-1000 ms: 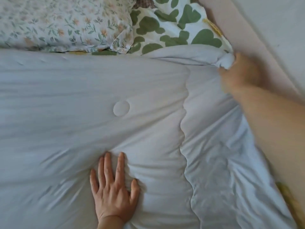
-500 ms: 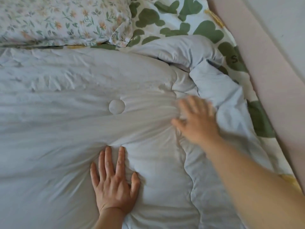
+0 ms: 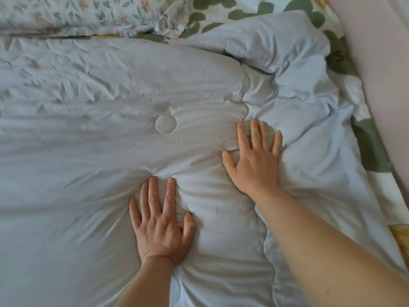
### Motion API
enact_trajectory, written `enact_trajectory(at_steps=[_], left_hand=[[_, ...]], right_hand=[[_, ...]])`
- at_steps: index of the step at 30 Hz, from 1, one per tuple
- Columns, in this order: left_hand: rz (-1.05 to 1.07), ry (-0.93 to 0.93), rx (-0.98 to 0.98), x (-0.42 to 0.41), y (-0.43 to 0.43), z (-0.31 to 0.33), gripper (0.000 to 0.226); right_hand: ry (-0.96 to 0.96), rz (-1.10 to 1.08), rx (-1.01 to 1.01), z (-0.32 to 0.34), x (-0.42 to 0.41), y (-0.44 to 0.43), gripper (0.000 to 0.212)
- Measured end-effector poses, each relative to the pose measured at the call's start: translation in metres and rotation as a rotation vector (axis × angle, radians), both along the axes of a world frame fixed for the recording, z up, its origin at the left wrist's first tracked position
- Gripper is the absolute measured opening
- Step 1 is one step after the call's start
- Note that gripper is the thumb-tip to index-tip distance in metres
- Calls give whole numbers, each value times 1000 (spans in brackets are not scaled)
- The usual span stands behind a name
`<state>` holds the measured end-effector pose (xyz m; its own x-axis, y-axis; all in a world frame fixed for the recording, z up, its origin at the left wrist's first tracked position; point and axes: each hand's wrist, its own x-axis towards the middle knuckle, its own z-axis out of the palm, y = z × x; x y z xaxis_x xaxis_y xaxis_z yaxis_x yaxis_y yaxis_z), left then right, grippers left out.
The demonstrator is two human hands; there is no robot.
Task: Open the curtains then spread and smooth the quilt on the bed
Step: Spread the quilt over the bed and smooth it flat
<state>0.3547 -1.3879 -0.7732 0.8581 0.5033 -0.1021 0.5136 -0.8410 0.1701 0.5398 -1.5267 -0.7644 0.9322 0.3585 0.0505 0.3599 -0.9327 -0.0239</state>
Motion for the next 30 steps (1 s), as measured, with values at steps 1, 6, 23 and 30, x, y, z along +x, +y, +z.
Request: enact_trajectory(at_steps=[1,6,23,30], left_hand=[[-1,1,3,-1,0,-1,82],[5,1,0,0,-1,0,82],[-84,-80,82,95,49,1,74],[-148,-96,75,154,64,-3,72]], right_hand=[[0,2,14,-1,0,1,75],[-30,-14,75,-4,1,0,72],[-54,-5,189,-14,19,3,71],[-59,8,134,-13,23,4,70]])
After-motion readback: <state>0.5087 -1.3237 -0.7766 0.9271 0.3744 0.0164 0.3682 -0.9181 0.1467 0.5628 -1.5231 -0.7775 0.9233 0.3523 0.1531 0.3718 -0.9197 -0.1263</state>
